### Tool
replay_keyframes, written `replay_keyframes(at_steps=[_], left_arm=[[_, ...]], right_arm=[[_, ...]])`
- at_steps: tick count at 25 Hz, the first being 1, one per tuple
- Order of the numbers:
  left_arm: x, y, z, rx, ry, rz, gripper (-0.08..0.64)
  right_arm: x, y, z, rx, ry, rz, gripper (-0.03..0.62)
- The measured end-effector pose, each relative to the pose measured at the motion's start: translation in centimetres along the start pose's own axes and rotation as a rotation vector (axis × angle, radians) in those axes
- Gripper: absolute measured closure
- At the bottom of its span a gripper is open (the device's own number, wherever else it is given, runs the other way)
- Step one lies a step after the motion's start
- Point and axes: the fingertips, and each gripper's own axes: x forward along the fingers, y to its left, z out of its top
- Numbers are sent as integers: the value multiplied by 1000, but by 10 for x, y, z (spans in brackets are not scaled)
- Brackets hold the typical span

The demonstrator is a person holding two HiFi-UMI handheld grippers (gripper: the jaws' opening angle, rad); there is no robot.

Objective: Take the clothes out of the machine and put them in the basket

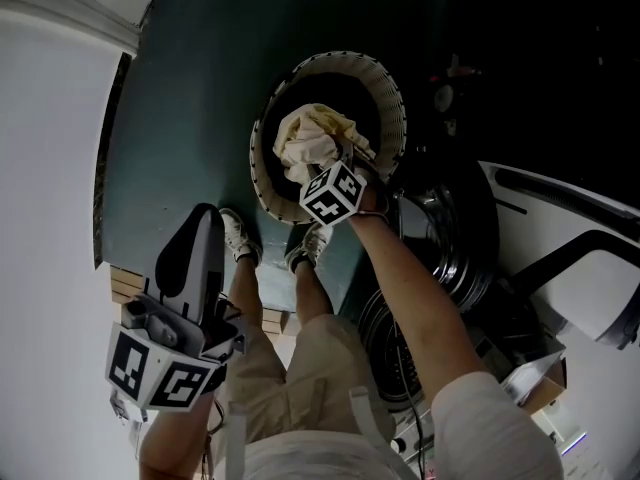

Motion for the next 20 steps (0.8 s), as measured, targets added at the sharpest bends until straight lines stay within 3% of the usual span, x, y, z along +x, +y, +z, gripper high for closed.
replay_keyframes(at_steps=[4,14,15,20], left_arm=[[0,6,5,-3,-1,14,546],[7,-7,20,-14,-34,-22,546],[7,-9,20,-15,-35,-23,546],[2,-22,25,-12,-34,-34,546]], right_arm=[[11,10,-13,25,60,40,183],[-17,-5,-5,-50,43,-25,183],[-20,-5,-3,-62,38,-33,194],[-49,-8,9,-57,-7,-62,442]])
